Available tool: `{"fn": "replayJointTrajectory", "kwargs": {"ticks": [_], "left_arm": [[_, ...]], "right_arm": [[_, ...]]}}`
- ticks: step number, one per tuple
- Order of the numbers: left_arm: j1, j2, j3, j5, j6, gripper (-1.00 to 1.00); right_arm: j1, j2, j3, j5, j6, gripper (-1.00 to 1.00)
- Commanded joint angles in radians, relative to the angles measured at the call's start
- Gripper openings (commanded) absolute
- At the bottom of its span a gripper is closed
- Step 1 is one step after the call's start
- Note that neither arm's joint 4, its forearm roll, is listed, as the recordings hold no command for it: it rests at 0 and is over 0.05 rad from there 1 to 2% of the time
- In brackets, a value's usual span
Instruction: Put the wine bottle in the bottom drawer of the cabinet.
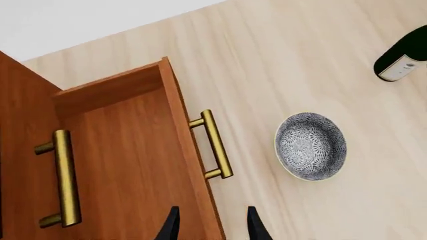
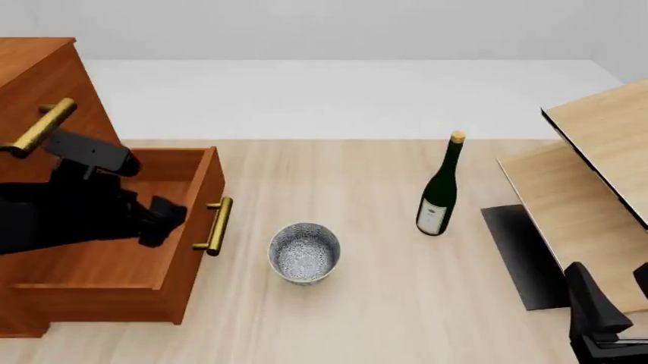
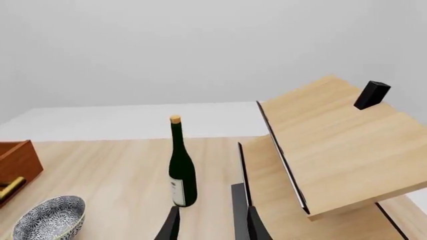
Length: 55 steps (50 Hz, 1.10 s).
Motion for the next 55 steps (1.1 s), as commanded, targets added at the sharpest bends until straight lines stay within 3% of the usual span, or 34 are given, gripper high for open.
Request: {"fn": "replayJointTrajectory", "kwargs": {"ticks": [1, 17, 19, 33, 55], "left_arm": [[-0.024, 0.035, 0.063, -0.064, -0.052, 1.0], [-0.026, 0.084, 0.172, -0.2, -0.126, 1.0], [-0.012, 0.074, 0.184, -0.218, -0.091, 1.0], [0.025, 0.106, 0.24, -0.293, -0.074, 1.0], [-0.038, 0.18, 0.285, -0.38, -0.132, 1.0]], "right_arm": [[0.004, 0.0, -0.002, 0.004, -0.004, 1.0], [0.0, 0.0, -0.001, 0.004, 0.0, 1.0], [-0.002, 0.0, -0.001, 0.004, 0.002, 1.0], [-0.003, 0.0, 0.0, 0.004, 0.002, 1.0], [-0.011, 0.0, 0.0, 0.003, 0.006, 1.0]]}}
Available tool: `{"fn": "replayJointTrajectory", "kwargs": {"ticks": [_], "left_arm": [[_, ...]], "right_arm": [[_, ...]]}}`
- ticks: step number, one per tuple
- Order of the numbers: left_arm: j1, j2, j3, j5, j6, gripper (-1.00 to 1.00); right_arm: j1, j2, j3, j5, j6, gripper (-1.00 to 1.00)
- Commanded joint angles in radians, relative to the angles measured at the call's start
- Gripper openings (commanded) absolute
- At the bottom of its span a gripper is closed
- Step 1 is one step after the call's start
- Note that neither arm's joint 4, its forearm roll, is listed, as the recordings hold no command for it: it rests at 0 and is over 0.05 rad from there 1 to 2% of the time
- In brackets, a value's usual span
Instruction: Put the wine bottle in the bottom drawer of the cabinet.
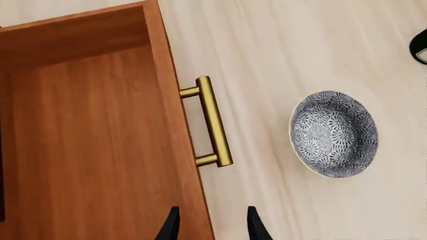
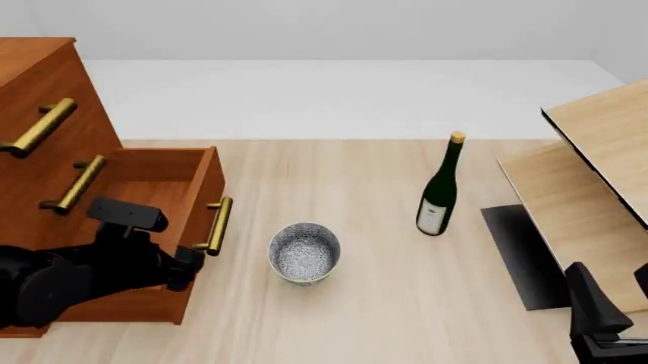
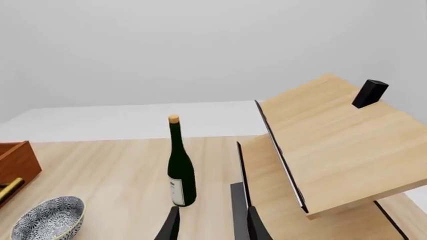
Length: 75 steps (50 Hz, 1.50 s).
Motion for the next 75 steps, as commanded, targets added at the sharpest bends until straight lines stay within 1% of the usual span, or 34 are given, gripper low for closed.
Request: {"fn": "replayJointTrajectory", "kwargs": {"ticks": [1, 5, 8, 17, 18, 20, 22, 23, 24, 26, 27, 29, 31, 40, 44, 46, 47, 48, 50, 52, 53, 55, 56, 57, 59, 60, 62, 63, 65, 69, 70, 72, 73, 75], "left_arm": [[-0.032, 0.042, 0.012, -0.043, -0.026, 1.0], [-0.047, 0.059, 0.025, -0.068, -0.037, 1.0], [-0.056, 0.075, 0.014, -0.075, -0.048, 1.0], [-0.082, 0.069, 0.022, -0.081, -0.063, 1.0], [-0.105, 0.067, 0.019, -0.076, -0.083, 1.0], [-0.102, 0.058, 0.023, -0.075, -0.073, 1.0], [-0.123, 0.055, 0.021, -0.072, -0.091, 1.0], [-0.125, 0.044, 0.025, -0.065, -0.084, 1.0], [-0.156, 0.035, 0.023, -0.057, -0.106, 1.0], [-0.158, 0.025, 0.022, -0.052, -0.094, 1.0], [-0.172, 0.035, 0.024, -0.055, -0.125, 1.0], [-0.17, 0.038, 0.033, -0.073, -0.097, 1.0], [-0.202, 0.044, 0.039, -0.075, -0.125, 1.0], [-0.221, 0.038, 0.015, -0.06, -0.118, 1.0], [-0.195, 0.014, 0.012, -0.051, -0.091, 1.0], [-0.174, -0.007, 0.008, -0.039, -0.063, 1.0], [-0.18, -0.019, -0.002, -0.02, -0.075, 1.0], [-0.157, -0.053, -0.009, -0.003, -0.035, 1.0], [-0.15, -0.067, -0.027, 0.031, -0.062, 1.0], [-0.134, -0.111, -0.039, 0.059, -0.027, 1.0], [-0.13, -0.122, -0.056, 0.087, -0.039, 1.0], [-0.116, -0.168, -0.089, 0.115, -0.012, 1.0], [-0.1, -0.169, -0.1, 0.13, -0.026, 1.0], [-0.097, -0.194, -0.116, 0.147, 0.02, 1.0], [-0.096, -0.208, -0.159, 0.197, -0.016, 1.0], [-0.088, -0.23, -0.17, 0.2, 0.006, 1.0], [-0.093, -0.23, -0.199, 0.23, -0.006, 1.0], [-0.088, -0.256, -0.217, 0.243, 0.005, 1.0], [-0.099, -0.256, -0.251, 0.264, -0.005, 1.0], [-0.096, -0.271, -0.301, 0.275, 0.016, 1.0], [-0.097, -0.263, -0.318, 0.285, -0.004, 1.0], [-0.071, -0.285, -0.337, 0.278, -0.001, 1.0], [-0.078, -0.268, -0.347, 0.28, -0.016, 1.0], [-0.078, -0.282, -0.344, 0.263, 0.027, 1.0]], "right_arm": [[-0.003, 0.0, 0.0, -0.001, 0.002, 1.0], [-0.005, 0.0, 0.0, -0.001, 0.003, 1.0], [-0.007, 0.0, -0.001, -0.001, 0.004, 1.0], [-0.007, 0.0, -0.001, -0.002, 0.004, 1.0], [-0.008, 0.0, -0.001, -0.002, 0.005, 1.0], [-0.006, 0.0, -0.001, -0.001, 0.003, 1.0], [-0.006, 0.0, -0.002, -0.001, 0.003, 1.0], [-0.004, 0.0, -0.001, -0.001, 0.002, 1.0], [-0.005, 0.0, -0.001, -0.001, 0.002, 1.0], [-0.004, 0.0, -0.001, 0.0, 0.002, 1.0], [-0.003, 0.0, -0.002, 0.0, 0.0, 1.0], [-0.003, 0.0, -0.001, -0.001, 0.001, 1.0], [-0.002, 0.0, -0.001, 0.0, 0.0, 1.0], [-0.002, 0.0, -0.002, 0.0, -0.001, 1.0], [-0.001, 0.0, 0.0, -0.001, -0.002, 1.0], [-0.001, 0.0, 0.0, -0.001, -0.001, 1.0], [-0.001, 0.0, 0.001, -0.001, -0.001, 1.0], [-0.002, 0.0, 0.001, -0.002, -0.001, 1.0], [-0.002, 0.0, 0.0, 0.0, 0.0, 1.0], [0.0, 0.0, -0.001, 0.001, -0.001, 1.0], [0.0, 0.0, -0.001, 0.001, -0.001, 1.0], [0.0, 0.0, -0.001, 0.001, -0.002, 1.0], [0.001, 0.0, -0.001, 0.002, -0.003, 1.0], [0.001, 0.0, 0.0, 0.002, -0.003, 1.0], [0.003, 0.0, 0.0, 0.001, -0.004, 1.0], [0.003, 0.0, 0.0, 0.001, -0.004, 1.0], [0.003, 0.0, 0.0, 0.002, -0.004, 1.0], [0.003, 0.0, 0.0, 0.002, -0.005, 1.0], [0.004, 0.0, -0.001, 0.003, -0.007, 1.0], [0.004, 0.0, -0.001, 0.004, -0.008, 1.0], [0.005, 0.0, -0.001, 0.003, -0.008, 1.0], [0.004, 0.0, -0.001, 0.004, -0.009, 1.0], [0.005, 0.0, -0.001, 0.004, -0.01, 1.0], [0.004, 0.0, -0.001, 0.004, -0.01, 1.0]]}}
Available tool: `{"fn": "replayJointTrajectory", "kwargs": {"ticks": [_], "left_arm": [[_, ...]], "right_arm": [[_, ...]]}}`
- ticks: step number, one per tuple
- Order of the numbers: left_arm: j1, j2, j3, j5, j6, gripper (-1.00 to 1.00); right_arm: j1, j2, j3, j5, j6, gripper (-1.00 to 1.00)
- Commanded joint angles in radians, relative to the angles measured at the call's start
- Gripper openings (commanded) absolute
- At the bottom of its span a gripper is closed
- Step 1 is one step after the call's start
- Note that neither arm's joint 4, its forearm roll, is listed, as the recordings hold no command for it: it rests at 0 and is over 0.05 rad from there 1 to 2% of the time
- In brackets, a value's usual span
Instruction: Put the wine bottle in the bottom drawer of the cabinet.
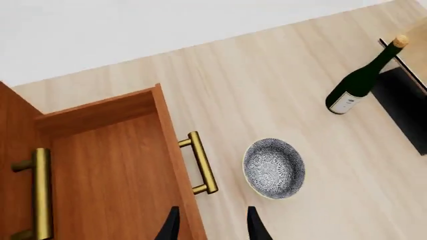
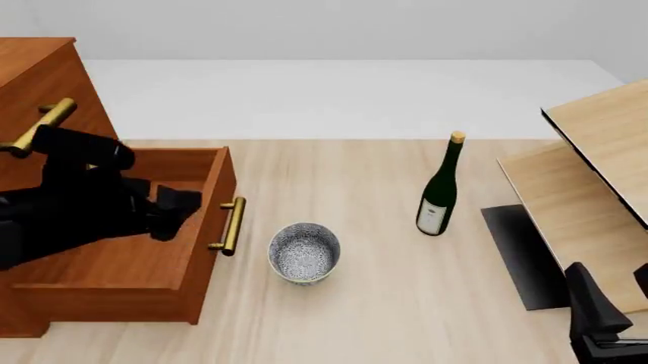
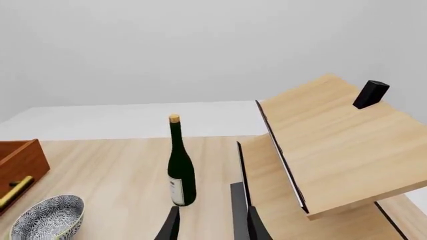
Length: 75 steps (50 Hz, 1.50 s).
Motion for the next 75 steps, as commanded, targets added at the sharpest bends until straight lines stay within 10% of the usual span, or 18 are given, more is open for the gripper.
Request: {"fn": "replayJointTrajectory", "kwargs": {"ticks": [1, 45, 75], "left_arm": [[0.018, -0.048, -0.109, 0.041, 0.034, 1.0], [-0.26, 0.104, -0.362, -0.001, 0.007, 1.0], [-0.42, 0.509, -0.85, -0.04, 0.064, 1.0]], "right_arm": [[0.001, 0.0, 0.0, 0.001, -0.003, 1.0], [0.005, 0.005, 0.003, -0.005, -0.013, 1.0], [0.004, 0.0, -0.008, -0.004, -0.012, 1.0]]}}
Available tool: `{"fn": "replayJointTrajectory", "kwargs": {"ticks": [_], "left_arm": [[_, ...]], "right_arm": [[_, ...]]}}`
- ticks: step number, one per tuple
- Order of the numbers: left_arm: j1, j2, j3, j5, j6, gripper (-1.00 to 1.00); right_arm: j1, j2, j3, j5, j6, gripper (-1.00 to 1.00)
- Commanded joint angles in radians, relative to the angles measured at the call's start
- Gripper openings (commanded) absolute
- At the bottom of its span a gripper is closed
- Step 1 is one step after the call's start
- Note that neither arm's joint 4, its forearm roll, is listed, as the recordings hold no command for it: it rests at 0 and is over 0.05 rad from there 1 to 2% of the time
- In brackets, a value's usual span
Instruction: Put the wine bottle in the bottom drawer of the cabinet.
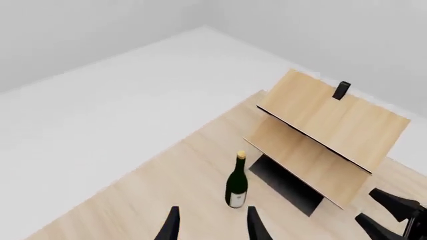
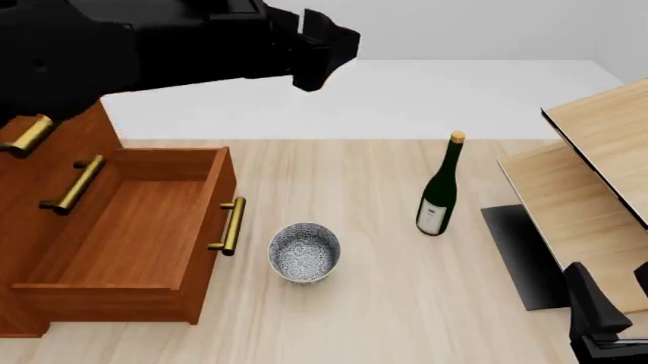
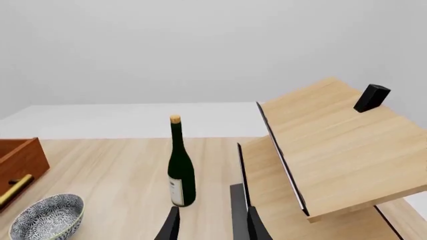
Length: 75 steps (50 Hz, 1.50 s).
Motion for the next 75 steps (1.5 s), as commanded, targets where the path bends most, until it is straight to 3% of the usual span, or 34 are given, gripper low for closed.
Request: {"fn": "replayJointTrajectory", "kwargs": {"ticks": [1, 8, 11, 18, 21, 23, 30, 32, 34, 36, 38, 40, 42, 48, 52, 54, 61, 75], "left_arm": [[-0.053, 0.15, -0.182, 0.001, 0.033, 1.0], [-0.066, 0.244, -0.291, 0.025, 0.03, 1.0], [-0.068, 0.269, -0.311, 0.018, 0.055, 1.0], [-0.071, 0.344, -0.372, 0.03, 0.041, 1.0], [-0.064, 0.365, -0.369, -0.009, 0.065, 1.0], [-0.074, 0.395, -0.389, -0.007, 0.033, 1.0], [-0.072, 0.454, -0.404, -0.049, 0.056, 1.0], [-0.067, 0.492, -0.431, -0.038, 0.027, 1.0], [-0.06, 0.506, -0.415, -0.074, 0.084, 1.0], [-0.037, 0.55, -0.458, -0.033, 0.04, 1.0], [-0.098, 0.538, -0.432, -0.091, 0.094, 1.0], [-0.075, 0.581, -0.477, -0.053, 0.049, 1.0], [-0.068, 0.597, -0.471, -0.083, 0.077, 1.0], [-0.076, 0.663, -0.514, -0.113, 0.054, 1.0], [-0.083, 0.696, -0.519, -0.137, 0.083, 1.0], [-0.078, 0.739, -0.563, -0.1, 0.076, 1.0], [-0.071, 0.771, -0.541, -0.176, 0.109, 1.0], [-0.09, 0.855, -0.578, -0.209, 0.089, 1.0]], "right_arm": [[0.0, -0.001, -0.004, -0.002, 0.003, 1.0], [-0.003, -0.001, -0.004, -0.005, 0.0, 1.0], [-0.002, -0.001, -0.004, -0.007, -0.001, 1.0], [-0.001, -0.001, -0.003, -0.004, 0.0, 1.0], [-0.003, -0.001, -0.005, -0.003, -0.002, 1.0], [-0.001, -0.001, -0.004, -0.003, -0.005, 1.0], [-0.002, -0.001, -0.005, -0.008, -0.004, 1.0], [-0.002, -0.001, -0.005, -0.011, 0.0, 1.0], [-0.002, -0.001, -0.004, -0.011, -0.001, 1.0], [-0.004, -0.001, -0.004, -0.012, 0.0, 1.0], [-0.004, -0.001, -0.003, -0.012, 0.001, 1.0], [-0.004, -0.001, -0.004, -0.013, -0.001, 1.0], [-0.006, -0.001, -0.007, -0.017, 0.002, 1.0], [-0.015, -0.001, -0.004, -0.02, 0.009, 1.0], [-0.017, -0.001, -0.004, -0.024, 0.013, 1.0], [-0.02, -0.001, -0.003, -0.025, 0.015, 1.0], [-0.026, -0.001, -0.001, -0.025, 0.024, 1.0], [-0.039, 0.0, 0.004, -0.029, 0.032, 1.0]]}}
